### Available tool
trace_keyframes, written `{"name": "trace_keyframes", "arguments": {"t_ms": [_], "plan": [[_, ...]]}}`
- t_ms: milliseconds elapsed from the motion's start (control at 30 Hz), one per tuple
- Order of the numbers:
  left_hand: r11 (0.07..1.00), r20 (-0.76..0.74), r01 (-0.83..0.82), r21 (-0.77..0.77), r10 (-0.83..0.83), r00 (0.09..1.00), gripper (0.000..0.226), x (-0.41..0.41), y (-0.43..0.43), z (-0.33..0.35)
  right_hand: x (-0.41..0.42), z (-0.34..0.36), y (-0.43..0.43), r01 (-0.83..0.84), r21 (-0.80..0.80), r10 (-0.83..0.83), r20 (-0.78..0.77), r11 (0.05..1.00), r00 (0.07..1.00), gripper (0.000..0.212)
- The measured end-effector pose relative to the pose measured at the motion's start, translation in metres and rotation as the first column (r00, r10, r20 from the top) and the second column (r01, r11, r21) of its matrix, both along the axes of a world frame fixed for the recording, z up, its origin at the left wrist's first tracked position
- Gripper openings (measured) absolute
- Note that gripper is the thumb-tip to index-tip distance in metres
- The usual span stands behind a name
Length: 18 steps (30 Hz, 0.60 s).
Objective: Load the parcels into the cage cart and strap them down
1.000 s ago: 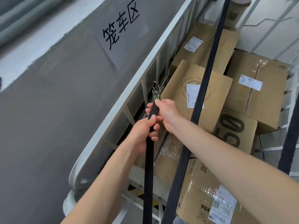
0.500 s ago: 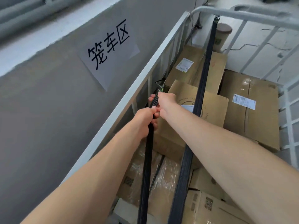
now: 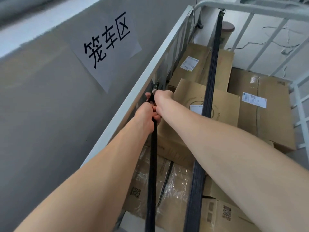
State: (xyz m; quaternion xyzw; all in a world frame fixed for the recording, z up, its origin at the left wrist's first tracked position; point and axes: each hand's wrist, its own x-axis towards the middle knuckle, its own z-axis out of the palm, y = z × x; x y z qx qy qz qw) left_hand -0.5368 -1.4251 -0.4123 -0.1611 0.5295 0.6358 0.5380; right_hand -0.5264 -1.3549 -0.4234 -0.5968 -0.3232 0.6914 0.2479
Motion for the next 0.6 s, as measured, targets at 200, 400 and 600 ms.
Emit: {"name": "trace_keyframes", "arguments": {"t_ms": [200, 400, 600], "plan": [[1.0, -0.029, 0.005, 0.012, -0.005, 1.0, 0.034, 0.008, -0.025, -0.005, 0.009, -0.003, -0.015, -0.093, -0.015, 0.094, 0.046, 0.996, 0.995, 0.021], [0.928, -0.282, 0.335, -0.164, -0.37, 0.885, 0.018, 0.023, -0.056, -0.008, 0.056, 0.016, -0.045, -0.192, -0.069, 0.191, -0.008, 0.979, 0.981, 0.02], [0.765, -0.603, 0.32, -0.56, -0.64, 0.476, 0.04, 0.06, -0.113, 0.005, 0.133, 0.043, -0.085, -0.151, -0.1, 0.118, -0.279, 0.983, 0.953, 0.043]]}}
